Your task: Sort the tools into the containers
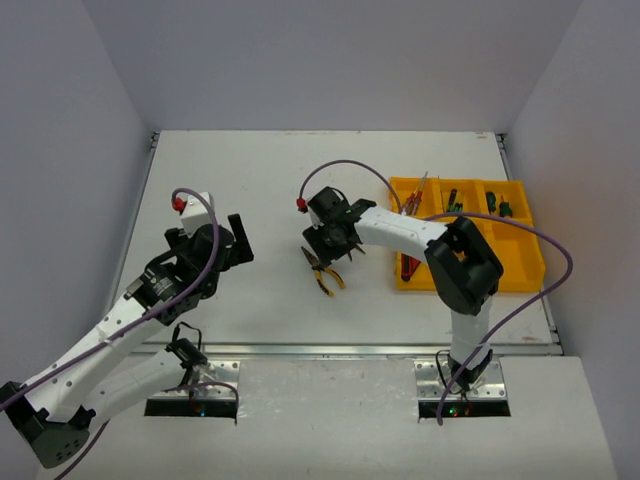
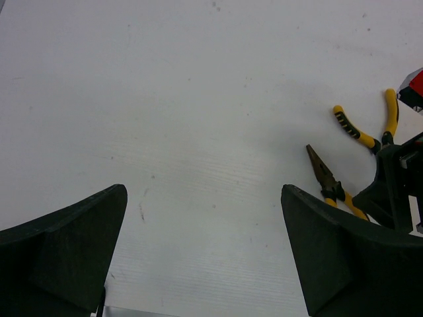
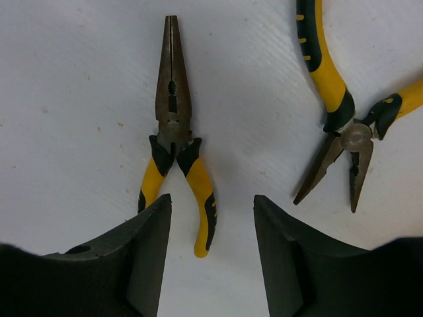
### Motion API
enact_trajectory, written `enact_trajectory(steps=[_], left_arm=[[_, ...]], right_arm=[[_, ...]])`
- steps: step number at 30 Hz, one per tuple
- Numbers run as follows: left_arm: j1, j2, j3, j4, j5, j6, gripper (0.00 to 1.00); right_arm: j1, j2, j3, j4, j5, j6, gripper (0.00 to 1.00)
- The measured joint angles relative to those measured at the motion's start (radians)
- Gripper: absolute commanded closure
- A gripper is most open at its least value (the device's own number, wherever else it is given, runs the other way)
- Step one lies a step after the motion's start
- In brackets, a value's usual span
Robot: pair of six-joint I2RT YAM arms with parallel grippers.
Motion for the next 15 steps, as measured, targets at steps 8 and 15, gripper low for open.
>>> enact_trajectory(steps=[8,15], left_arm=[[0.009,0.016,0.0,0.013,0.032,0.019,0.0],[0.01,0.016,0.0,0.021,0.048,0.028,0.0]], right_arm=[[0.018,0.053,0.002,-0.008,-0.02,-0.007,0.57],[0.023,0.106,0.002,0.01,0.017,-0.023,0.88]])
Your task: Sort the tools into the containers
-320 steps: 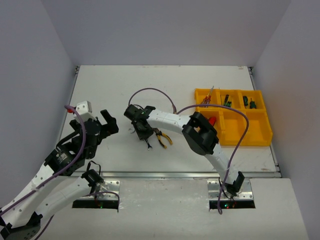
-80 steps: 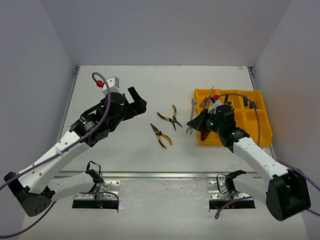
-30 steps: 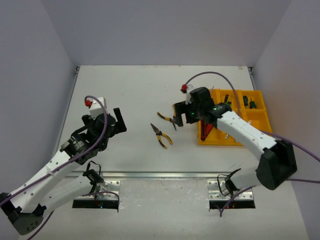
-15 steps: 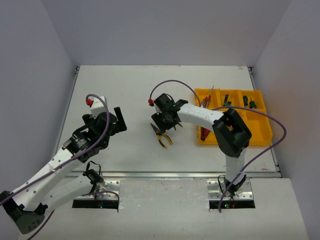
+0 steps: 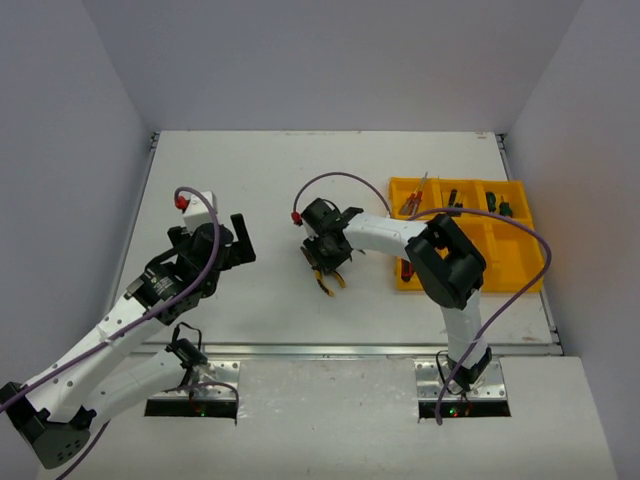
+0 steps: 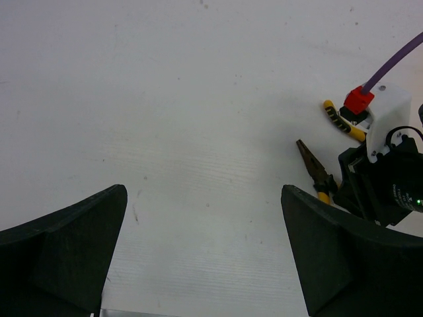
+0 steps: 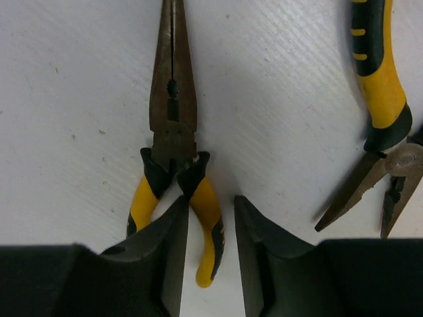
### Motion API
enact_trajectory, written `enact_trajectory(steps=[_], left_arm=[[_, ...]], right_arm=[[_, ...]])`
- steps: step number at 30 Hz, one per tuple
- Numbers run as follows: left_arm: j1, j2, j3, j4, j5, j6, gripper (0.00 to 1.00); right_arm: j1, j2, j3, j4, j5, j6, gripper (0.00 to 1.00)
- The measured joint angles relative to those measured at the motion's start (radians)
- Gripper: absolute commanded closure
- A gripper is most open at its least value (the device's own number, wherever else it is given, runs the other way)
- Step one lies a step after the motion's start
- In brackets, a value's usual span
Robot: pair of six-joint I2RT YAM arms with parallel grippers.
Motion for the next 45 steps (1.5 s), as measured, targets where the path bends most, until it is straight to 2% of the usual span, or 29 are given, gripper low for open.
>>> enact_trajectory(steps=[2,11,15,17,19,21,26,29,31,45], left_arm=[[0.0,0.0,0.0,0.001,0.004,0.0,0.0],[0.005,-0.01,0.0,0.003,0.013,0.004,0.0],[0.005,-0.03,0.0,0.004,0.014,0.004,0.0],[0.005,-0.047,0.0,0.005,0.015,0.004,0.0],[0.005,-0.063,0.0,0.005,0.016,0.004,0.0],[0.005,-0.077,0.0,0.006,0.016,0.004,0.0],[0.005,-0.082,0.0,0.009,0.026,0.005,0.0],[0.005,-0.082,-0.001,0.011,0.042,0.013,0.0],[0.005,-0.081,-0.003,0.017,0.056,0.021,0.0],[0.005,-0.088,-0.015,0.053,0.144,0.057,0.0]], right_arm=[[0.001,0.005,0.001,0.006,0.001,-0.004,0.99],[0.011,-0.092,-0.129,0.066,0.02,0.014,1.0],[-0.001,-0.257,-0.218,0.031,0.048,0.042,1.0],[-0.048,-0.4,-0.273,0.034,0.052,0.068,1.0],[-0.162,-0.55,-0.322,0.032,0.046,0.093,1.0],[-0.353,-0.677,-0.355,0.033,0.068,0.118,1.0],[-0.836,-0.822,-0.422,0.032,0.175,0.172,1.0],[-0.995,-0.837,-0.476,0.014,0.175,0.206,1.0],[-1.035,-0.827,-0.486,-0.008,0.21,0.22,1.0],[-1.052,-0.604,-0.32,-0.067,0.602,0.172,1.0]])
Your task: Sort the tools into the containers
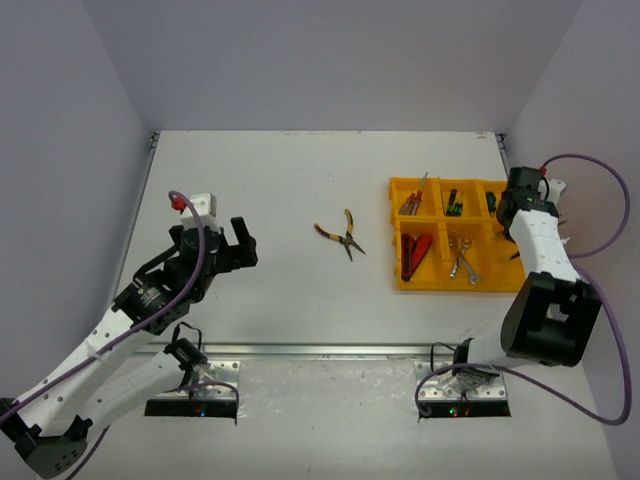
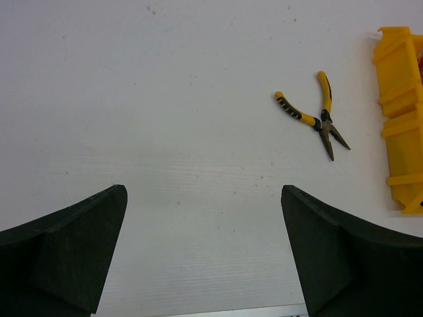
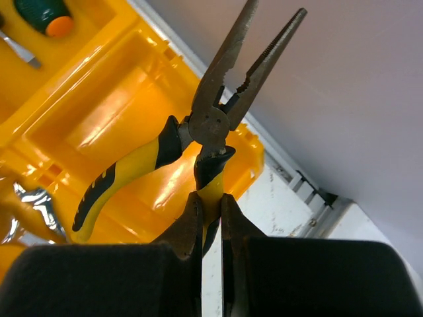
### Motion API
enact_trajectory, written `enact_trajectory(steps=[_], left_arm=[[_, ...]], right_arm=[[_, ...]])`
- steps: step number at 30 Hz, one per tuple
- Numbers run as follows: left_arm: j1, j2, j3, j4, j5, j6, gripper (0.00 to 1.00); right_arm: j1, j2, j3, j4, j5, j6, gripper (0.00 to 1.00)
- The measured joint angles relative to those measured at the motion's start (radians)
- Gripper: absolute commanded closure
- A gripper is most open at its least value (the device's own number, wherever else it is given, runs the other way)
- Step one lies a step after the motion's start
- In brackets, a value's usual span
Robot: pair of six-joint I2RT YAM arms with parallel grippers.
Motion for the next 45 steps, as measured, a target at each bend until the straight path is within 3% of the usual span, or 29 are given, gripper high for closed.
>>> enact_trajectory(steps=[10,25,33,35,36,40,41,42,45], left_arm=[[0.0,-0.02,-0.006,0.008,0.016,0.01,0.0],[-0.002,-0.013,-0.007,0.011,0.019,0.014,0.0],[-0.002,0.019,-0.007,0.015,0.023,0.018,0.0],[-0.002,0.028,-0.007,0.016,0.024,0.018,0.0],[-0.002,0.033,-0.007,0.016,0.024,0.018,0.0],[-0.002,0.062,-0.007,0.016,0.026,0.018,0.0],[-0.002,0.072,-0.007,0.016,0.026,0.018,0.0],[-0.002,0.081,-0.007,0.016,0.025,0.018,0.0],[-0.002,0.106,-0.007,0.014,0.021,0.017,0.0]], right_arm=[[0.0,0.144,0.077,-0.014,0.209,-0.055,1.0],[0.056,0.245,0.065,0.04,0.237,-0.091,1.0],[0.073,0.343,0.067,0.059,0.256,-0.086,0.93],[0.08,0.359,0.067,0.06,0.256,-0.08,0.78],[0.083,0.365,0.067,0.061,0.258,-0.077,0.65],[0.097,0.369,0.067,0.062,0.263,-0.05,0.54],[0.101,0.369,0.067,0.062,0.27,-0.048,0.5],[0.104,0.365,0.067,0.061,0.276,-0.045,0.39],[0.106,0.335,0.066,0.058,0.275,-0.023,0.31]])
